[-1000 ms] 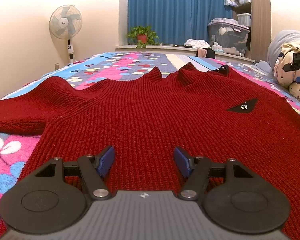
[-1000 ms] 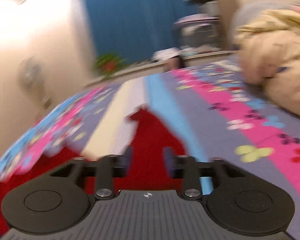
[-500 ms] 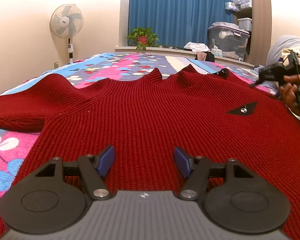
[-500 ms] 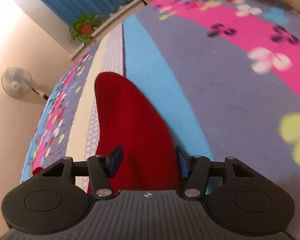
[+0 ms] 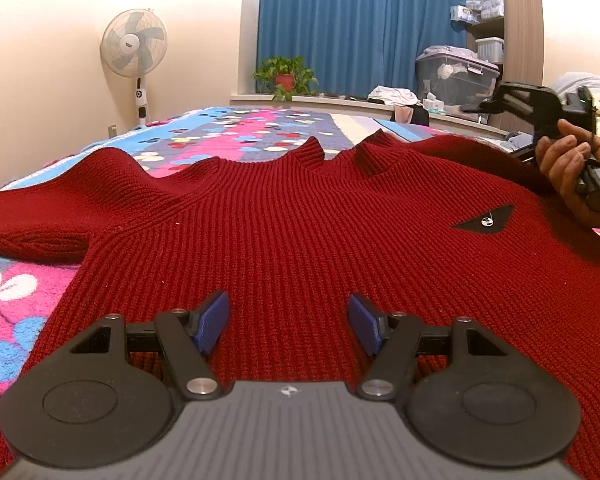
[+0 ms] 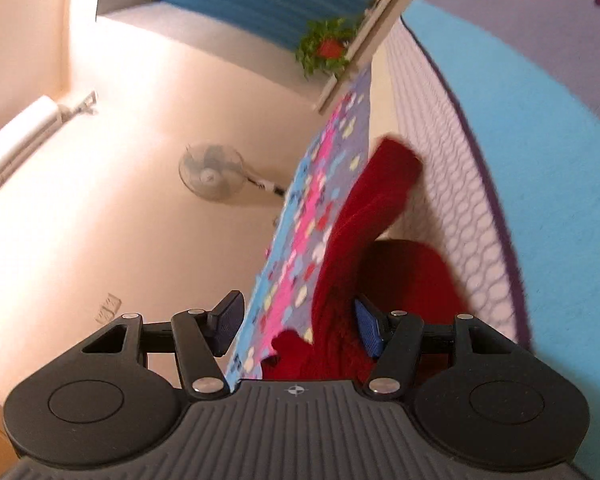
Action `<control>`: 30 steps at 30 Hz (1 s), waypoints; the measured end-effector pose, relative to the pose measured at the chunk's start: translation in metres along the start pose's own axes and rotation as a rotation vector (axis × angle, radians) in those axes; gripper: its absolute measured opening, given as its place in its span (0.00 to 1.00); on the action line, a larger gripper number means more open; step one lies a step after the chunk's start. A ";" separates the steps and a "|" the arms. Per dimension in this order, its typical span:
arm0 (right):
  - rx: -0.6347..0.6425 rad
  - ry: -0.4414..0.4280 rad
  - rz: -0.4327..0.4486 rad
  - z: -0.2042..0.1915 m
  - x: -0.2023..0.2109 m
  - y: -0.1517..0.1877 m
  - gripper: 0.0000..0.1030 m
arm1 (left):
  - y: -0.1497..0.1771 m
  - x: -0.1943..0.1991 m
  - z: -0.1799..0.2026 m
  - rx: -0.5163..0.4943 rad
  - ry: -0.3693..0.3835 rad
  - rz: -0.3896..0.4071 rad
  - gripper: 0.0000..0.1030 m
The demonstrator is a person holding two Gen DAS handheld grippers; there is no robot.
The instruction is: Fold small clothes
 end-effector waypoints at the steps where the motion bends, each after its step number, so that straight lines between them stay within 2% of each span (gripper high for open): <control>1: 0.002 0.019 -0.012 -0.002 -0.003 0.000 0.60 | 0.000 0.000 0.000 -0.001 0.000 0.000 0.69; 3: 0.017 0.053 -0.040 -0.009 -0.015 -0.001 0.60 | 0.000 0.000 0.000 -0.001 -0.001 0.000 0.69; 6: 0.075 0.182 -0.079 -0.018 -0.037 -0.001 0.60 | 0.000 0.000 0.000 -0.001 -0.001 0.000 0.69; 8: 0.121 0.291 -0.102 -0.026 -0.054 -0.002 0.55 | 0.000 0.000 0.000 0.000 0.000 0.001 0.69; 10: 0.145 0.354 -0.092 -0.024 -0.064 -0.002 0.52 | 0.000 -0.001 0.000 0.000 0.000 0.001 0.69; 12: 0.141 0.384 -0.086 -0.028 -0.072 -0.005 0.36 | 0.000 -0.001 0.000 0.000 0.000 0.001 0.69; 14: 0.176 0.408 -0.090 -0.034 -0.082 -0.009 0.13 | -0.001 -0.001 0.000 0.000 0.000 0.001 0.69; 16: 0.247 0.435 -0.083 -0.047 -0.079 -0.015 0.12 | 0.000 0.000 0.000 0.000 -0.001 0.001 0.69; 18: 0.274 0.443 0.010 -0.061 -0.057 -0.032 0.11 | -0.001 0.000 0.000 0.000 -0.001 0.000 0.69; 19: 0.262 0.449 0.099 -0.065 -0.037 -0.043 0.11 | -0.001 0.000 0.001 -0.001 -0.002 0.000 0.69; 21: 0.232 0.520 0.366 -0.072 0.025 -0.061 0.10 | -0.001 0.000 0.002 -0.002 -0.004 0.000 0.69; 23: 0.199 0.638 0.654 -0.068 0.101 -0.058 0.10 | -0.001 0.000 0.002 -0.005 -0.006 0.000 0.69; 25: 0.150 0.844 0.840 -0.046 0.163 -0.043 0.11 | -0.001 0.001 0.003 -0.006 -0.007 0.001 0.69; 26: 0.087 0.906 0.861 -0.026 0.187 -0.035 0.12 | -0.001 0.001 0.003 -0.006 -0.007 0.001 0.69; 28: -0.064 0.949 0.799 0.021 0.221 -0.026 0.14 | -0.001 0.001 0.003 -0.006 -0.007 0.001 0.69; 30: -0.208 0.935 0.758 0.062 0.254 -0.013 0.14 | -0.001 0.001 0.003 -0.009 -0.009 0.000 0.69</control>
Point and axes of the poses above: each gripper's, at about its wrist camera, not at the fingertips, and x roughly against the way its jaws point, z to its right, y to its underside, the point moved 1 cm from there along -x, roughly the way its jaws point
